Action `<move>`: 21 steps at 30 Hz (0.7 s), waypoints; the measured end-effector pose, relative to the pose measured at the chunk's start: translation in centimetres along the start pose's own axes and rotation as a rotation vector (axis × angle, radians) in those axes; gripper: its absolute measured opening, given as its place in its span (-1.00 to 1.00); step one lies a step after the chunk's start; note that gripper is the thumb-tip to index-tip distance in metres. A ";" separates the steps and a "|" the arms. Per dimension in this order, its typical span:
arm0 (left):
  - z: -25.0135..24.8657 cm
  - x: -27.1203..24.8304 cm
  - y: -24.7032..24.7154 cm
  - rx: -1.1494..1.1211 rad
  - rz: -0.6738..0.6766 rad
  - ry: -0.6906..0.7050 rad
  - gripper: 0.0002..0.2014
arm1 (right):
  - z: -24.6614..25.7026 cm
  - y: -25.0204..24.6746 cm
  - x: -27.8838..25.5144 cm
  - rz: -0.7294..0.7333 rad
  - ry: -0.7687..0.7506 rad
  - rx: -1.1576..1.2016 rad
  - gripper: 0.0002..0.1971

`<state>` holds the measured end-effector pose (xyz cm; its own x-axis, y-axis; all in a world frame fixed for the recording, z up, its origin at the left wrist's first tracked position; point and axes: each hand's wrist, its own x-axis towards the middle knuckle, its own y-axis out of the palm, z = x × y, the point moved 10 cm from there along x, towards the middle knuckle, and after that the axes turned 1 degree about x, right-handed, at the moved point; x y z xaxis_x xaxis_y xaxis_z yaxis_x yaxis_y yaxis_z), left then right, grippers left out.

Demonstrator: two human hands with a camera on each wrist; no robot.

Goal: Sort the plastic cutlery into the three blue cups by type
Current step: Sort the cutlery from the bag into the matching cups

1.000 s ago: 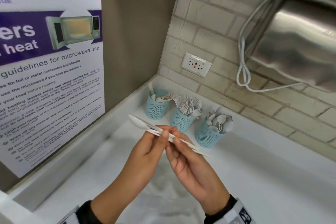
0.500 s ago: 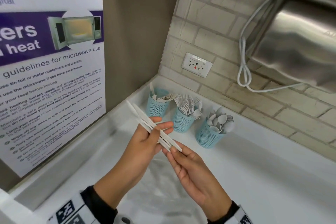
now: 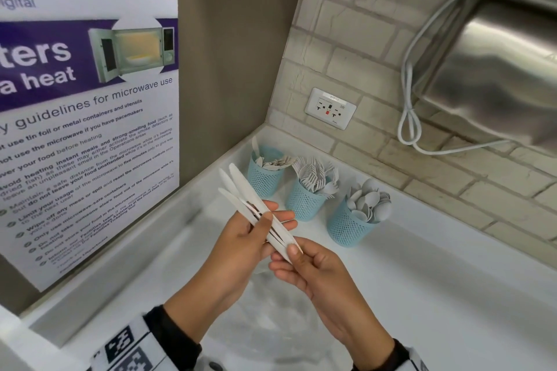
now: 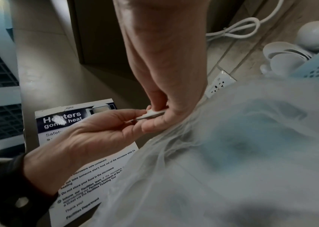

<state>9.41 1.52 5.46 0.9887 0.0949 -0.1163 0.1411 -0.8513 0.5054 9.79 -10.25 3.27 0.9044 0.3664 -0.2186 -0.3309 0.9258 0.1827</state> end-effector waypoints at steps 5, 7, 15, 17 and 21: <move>0.3 0.3 -1.2 0.018 -0.075 -0.036 -0.84 | 2.0 -1.5 -0.1 -0.130 -0.141 -0.224 -0.73; 0.5 0.1 -1.1 0.071 -0.072 -0.055 -0.83 | 3.1 -1.8 -0.1 -0.180 -0.195 -0.344 -0.70; 0.8 -0.7 0.7 0.294 0.020 -0.058 -0.76 | 8.1 0.1 0.0 -0.199 -0.424 -0.545 -0.78; 0.7 -0.8 1.2 0.410 0.058 -0.022 -0.80 | 8.6 0.5 0.7 -0.212 -0.433 -0.563 -0.81; 0.9 -0.7 1.3 0.576 0.088 0.023 -0.83 | 9.1 0.3 1.7 -0.243 -0.439 -0.451 -0.94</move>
<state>8.85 -0.12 5.48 0.9972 0.0173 -0.0727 0.0148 -0.9993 -0.0355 13.70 -10.16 11.72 0.9615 0.1590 0.2243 -0.0979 0.9603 -0.2611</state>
